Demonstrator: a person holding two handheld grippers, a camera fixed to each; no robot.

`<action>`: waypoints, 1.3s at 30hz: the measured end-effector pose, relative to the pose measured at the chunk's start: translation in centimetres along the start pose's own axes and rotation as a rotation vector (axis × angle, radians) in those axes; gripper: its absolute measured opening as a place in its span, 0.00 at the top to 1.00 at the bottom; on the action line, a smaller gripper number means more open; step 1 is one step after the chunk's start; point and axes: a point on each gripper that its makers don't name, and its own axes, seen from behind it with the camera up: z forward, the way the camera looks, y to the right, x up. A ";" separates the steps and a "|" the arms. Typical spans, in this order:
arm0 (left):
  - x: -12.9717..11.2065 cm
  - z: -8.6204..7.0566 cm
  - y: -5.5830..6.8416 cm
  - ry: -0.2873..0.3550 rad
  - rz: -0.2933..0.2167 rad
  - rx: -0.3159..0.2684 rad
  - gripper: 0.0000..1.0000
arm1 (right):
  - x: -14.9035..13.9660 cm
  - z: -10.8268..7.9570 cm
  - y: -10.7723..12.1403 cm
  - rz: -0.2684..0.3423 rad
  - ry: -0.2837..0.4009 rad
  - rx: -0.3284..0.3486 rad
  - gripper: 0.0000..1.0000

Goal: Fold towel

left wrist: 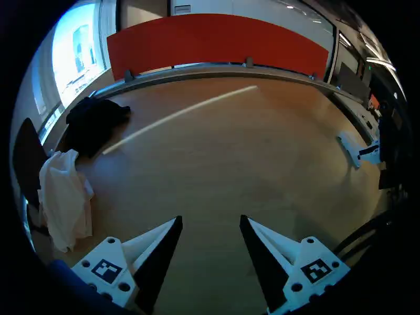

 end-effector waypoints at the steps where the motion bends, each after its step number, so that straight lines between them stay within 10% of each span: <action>1: 0.0 0.0 0.0 0.000 0.000 0.000 0.19 | 0.0 -0.1 0.0 0.000 0.004 -0.001 0.44; 8: 0.0 0.1 0.1 0.000 0.001 -0.002 0.19 | 0.7 -0.3 0.5 0.019 0.031 -0.017 0.11; 23: 0.7 0.2 0.1 0.013 -0.005 -0.001 0.19 | 1.7 -0.8 0.7 0.040 0.068 -0.034 0.00; 39: 2.2 0.2 0.1 0.052 -0.010 0.001 0.20 | 7.9 -4.2 0.8 0.123 0.318 -0.088 0.00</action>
